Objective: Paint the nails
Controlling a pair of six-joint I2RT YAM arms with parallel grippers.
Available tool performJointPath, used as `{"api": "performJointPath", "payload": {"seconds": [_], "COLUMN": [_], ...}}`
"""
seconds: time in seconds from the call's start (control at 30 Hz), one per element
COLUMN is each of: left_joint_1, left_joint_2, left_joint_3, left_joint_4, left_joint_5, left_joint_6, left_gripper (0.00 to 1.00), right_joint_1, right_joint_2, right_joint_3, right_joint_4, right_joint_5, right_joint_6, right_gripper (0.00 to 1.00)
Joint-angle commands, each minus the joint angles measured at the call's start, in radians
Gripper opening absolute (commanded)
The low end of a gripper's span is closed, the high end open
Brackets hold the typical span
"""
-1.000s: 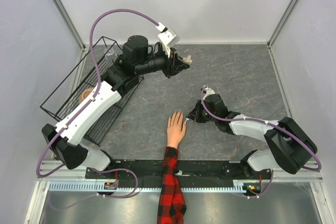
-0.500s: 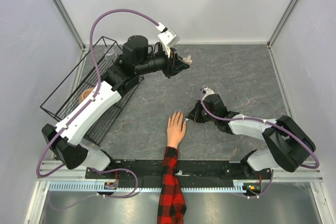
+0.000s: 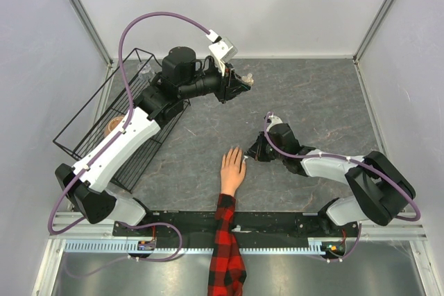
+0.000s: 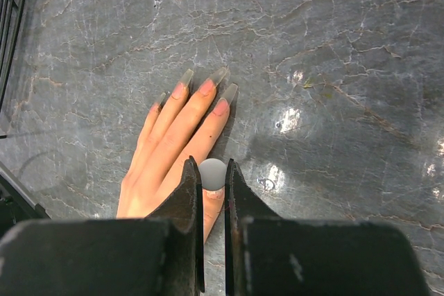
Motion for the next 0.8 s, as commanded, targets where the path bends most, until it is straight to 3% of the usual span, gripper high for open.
{"api": "performJointPath", "payload": {"seconds": [0.0,0.77], "left_joint_1": [-0.003,0.000], "left_joint_2": [-0.019,-0.018], "left_joint_3": [0.038,0.042], "left_joint_4": [0.007,-0.012], "left_joint_5": [-0.016,-0.011], "left_joint_6": [0.013,0.028], "left_gripper": [0.02,0.02], "right_joint_1": [-0.001,-0.004], "right_joint_2": [0.012,0.036], "right_joint_3": [0.039,0.067], "right_joint_4": [0.033,0.017], "right_joint_5": [0.008,0.056], "right_joint_6": [0.000,-0.005], "right_gripper": [0.00,0.00]}}
